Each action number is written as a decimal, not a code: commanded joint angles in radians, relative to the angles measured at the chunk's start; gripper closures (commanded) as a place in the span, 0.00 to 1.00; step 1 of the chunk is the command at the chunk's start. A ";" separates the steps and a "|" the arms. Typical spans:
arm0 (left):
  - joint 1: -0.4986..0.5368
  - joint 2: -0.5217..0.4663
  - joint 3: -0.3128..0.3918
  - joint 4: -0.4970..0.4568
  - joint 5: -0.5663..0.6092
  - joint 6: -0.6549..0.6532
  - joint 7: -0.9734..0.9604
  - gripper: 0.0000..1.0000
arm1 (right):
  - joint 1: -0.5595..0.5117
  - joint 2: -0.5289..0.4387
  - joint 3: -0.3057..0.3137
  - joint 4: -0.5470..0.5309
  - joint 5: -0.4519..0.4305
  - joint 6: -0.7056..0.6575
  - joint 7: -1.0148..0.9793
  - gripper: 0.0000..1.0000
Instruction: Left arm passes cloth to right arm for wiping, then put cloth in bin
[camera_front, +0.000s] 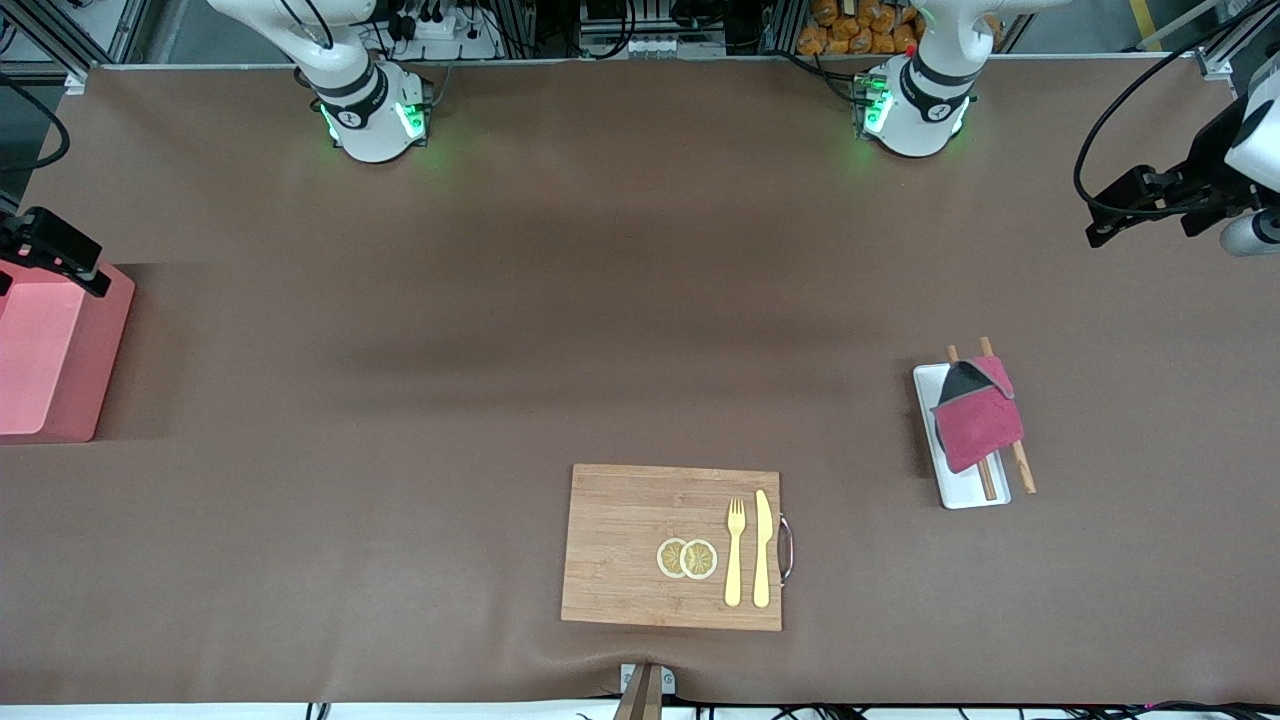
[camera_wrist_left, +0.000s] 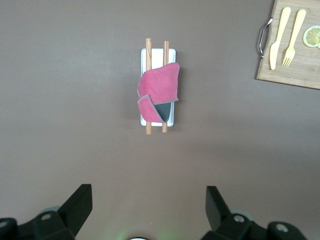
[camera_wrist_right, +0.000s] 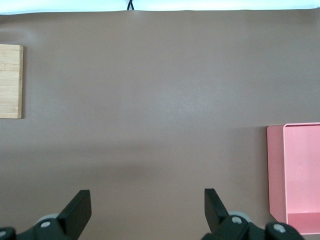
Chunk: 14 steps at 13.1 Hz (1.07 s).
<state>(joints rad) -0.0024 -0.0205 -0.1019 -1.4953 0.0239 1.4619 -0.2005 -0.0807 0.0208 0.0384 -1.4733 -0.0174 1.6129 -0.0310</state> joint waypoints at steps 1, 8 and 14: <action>-0.011 -0.024 0.008 -0.013 -0.012 -0.014 -0.005 0.00 | -0.011 0.004 0.011 0.016 0.016 -0.027 0.032 0.00; 0.021 0.022 0.007 0.017 -0.002 -0.057 0.030 0.00 | -0.005 0.008 0.012 0.018 0.016 -0.045 0.071 0.00; 0.064 0.152 0.005 -0.006 -0.018 -0.002 0.030 0.00 | -0.004 0.008 0.014 0.018 0.016 -0.045 0.069 0.00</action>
<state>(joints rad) 0.0348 0.0981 -0.0928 -1.5007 0.0239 1.4313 -0.1807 -0.0804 0.0243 0.0462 -1.4733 -0.0161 1.5804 0.0258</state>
